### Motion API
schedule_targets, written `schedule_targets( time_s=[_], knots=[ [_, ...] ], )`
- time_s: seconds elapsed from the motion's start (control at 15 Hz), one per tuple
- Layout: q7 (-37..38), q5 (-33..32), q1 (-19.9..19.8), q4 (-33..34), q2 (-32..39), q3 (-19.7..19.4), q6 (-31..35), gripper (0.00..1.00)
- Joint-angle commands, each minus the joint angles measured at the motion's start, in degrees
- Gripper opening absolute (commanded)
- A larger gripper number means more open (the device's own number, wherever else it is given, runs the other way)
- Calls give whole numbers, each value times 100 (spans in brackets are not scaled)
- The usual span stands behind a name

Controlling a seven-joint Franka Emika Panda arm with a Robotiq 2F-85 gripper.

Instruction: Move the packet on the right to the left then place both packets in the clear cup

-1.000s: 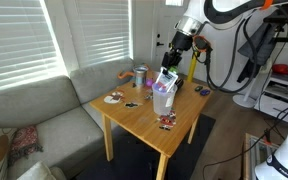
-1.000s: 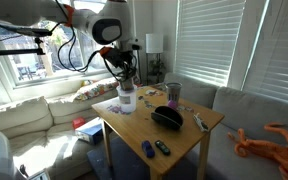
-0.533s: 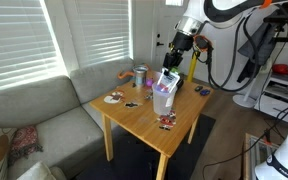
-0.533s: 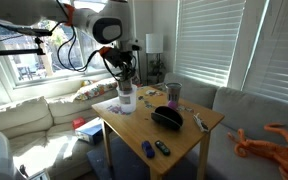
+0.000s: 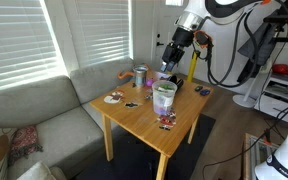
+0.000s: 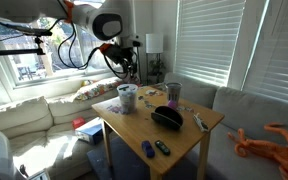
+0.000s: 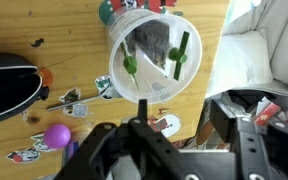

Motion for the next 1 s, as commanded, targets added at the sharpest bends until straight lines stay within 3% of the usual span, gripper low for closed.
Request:
schedule_targets(
  time_s=[0.0, 0.47, 0.53, 0.93],
  knots=[
    [-151, 40, -63, 183, -51, -34, -251, 98],
    [239, -129, -167, 254, -311, 31, -569, 100],
    [18, -17, -127, 195, -186, 7, -323, 100],
    [25, -19, -133, 192, -173, 8, -336, 100]
  ],
)
